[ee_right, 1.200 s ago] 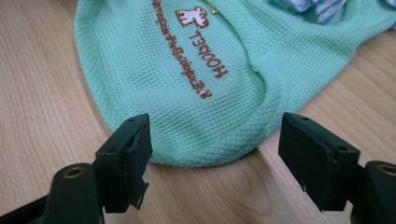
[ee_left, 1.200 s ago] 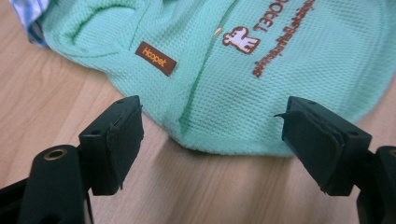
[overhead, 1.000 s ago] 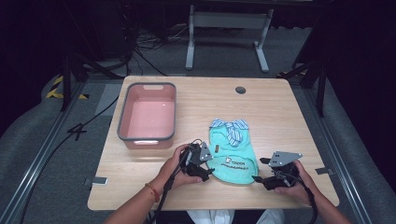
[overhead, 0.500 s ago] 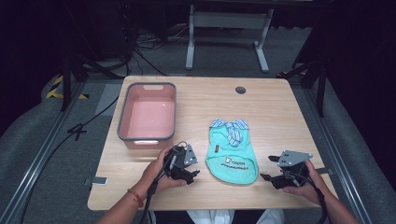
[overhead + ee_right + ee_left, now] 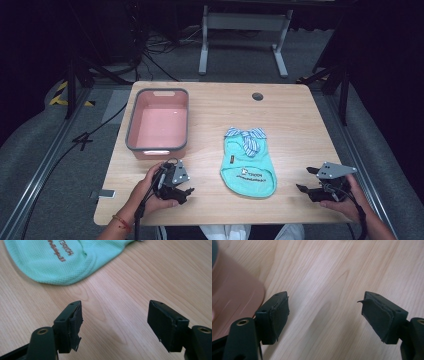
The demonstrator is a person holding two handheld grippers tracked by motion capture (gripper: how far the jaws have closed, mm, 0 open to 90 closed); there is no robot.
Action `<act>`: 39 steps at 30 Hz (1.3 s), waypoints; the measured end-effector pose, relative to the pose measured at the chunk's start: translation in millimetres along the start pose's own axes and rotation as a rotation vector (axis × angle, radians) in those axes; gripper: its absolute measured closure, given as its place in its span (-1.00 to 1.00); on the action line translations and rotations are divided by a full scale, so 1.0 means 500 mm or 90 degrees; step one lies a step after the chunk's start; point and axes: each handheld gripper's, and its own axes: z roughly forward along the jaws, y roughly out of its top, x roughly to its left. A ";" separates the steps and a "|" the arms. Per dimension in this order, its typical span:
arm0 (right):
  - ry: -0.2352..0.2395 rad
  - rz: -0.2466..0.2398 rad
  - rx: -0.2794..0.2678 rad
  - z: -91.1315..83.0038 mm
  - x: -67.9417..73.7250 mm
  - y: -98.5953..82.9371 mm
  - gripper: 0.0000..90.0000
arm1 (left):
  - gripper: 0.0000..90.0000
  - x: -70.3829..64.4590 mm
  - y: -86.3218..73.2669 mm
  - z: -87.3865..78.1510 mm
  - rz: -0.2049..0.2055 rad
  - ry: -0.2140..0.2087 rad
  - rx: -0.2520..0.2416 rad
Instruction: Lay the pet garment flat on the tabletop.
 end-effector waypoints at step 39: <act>-0.042 0.204 -0.034 -0.010 -0.092 -0.164 -0.50 | -0.65 0.114 -0.201 -0.036 -0.205 0.023 -0.056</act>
